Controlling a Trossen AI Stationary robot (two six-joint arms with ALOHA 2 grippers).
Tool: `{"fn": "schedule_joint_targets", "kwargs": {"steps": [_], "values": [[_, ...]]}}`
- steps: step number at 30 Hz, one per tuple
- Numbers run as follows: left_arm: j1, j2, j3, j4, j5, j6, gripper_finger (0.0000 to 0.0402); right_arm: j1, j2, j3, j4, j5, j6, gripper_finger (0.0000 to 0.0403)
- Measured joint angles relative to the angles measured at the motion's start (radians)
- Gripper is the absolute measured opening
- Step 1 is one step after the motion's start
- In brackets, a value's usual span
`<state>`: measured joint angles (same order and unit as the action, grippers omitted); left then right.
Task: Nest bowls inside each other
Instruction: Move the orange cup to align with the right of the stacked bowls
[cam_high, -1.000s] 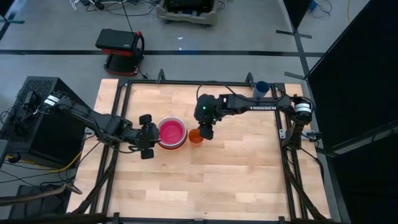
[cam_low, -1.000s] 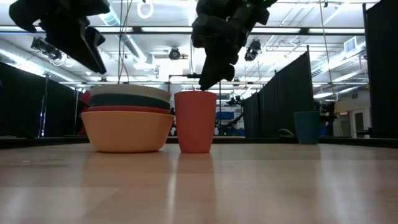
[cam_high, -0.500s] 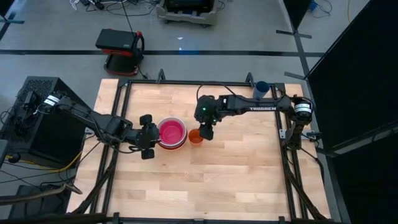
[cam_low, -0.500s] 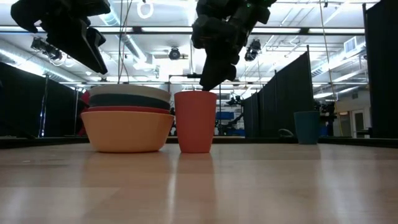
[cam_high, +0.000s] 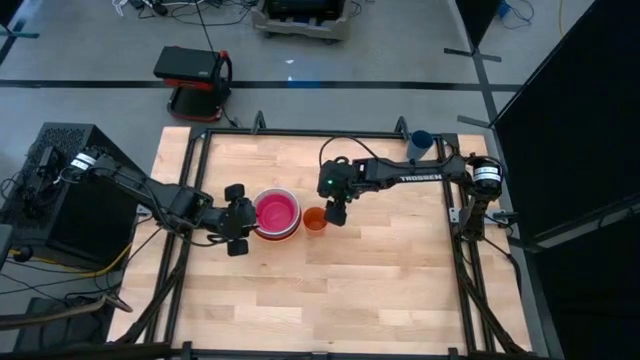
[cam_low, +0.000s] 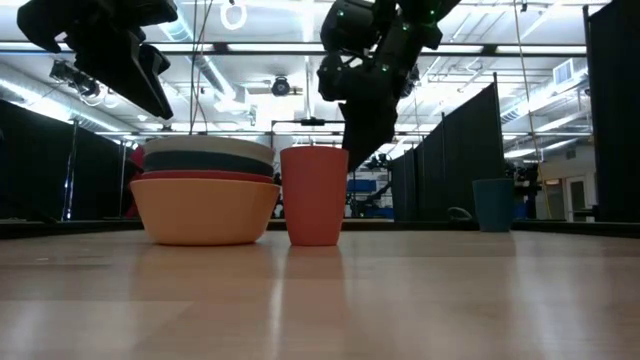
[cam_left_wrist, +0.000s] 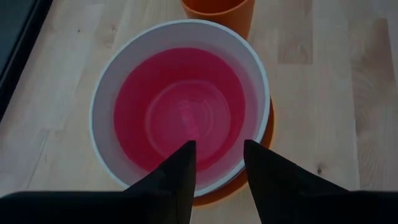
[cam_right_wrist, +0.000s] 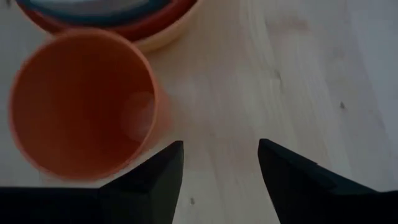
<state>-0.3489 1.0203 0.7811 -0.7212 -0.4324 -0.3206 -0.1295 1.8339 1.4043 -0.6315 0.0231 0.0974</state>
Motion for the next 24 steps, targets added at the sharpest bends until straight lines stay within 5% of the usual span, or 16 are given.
{"fn": "schedule_joint_targets", "kwargs": {"steps": [24], "values": [[0.000,0.001,0.000,0.020,0.000,0.002,0.0127,-0.018,-0.004,-0.002,0.028,-0.045,-0.017,0.0235]]}}
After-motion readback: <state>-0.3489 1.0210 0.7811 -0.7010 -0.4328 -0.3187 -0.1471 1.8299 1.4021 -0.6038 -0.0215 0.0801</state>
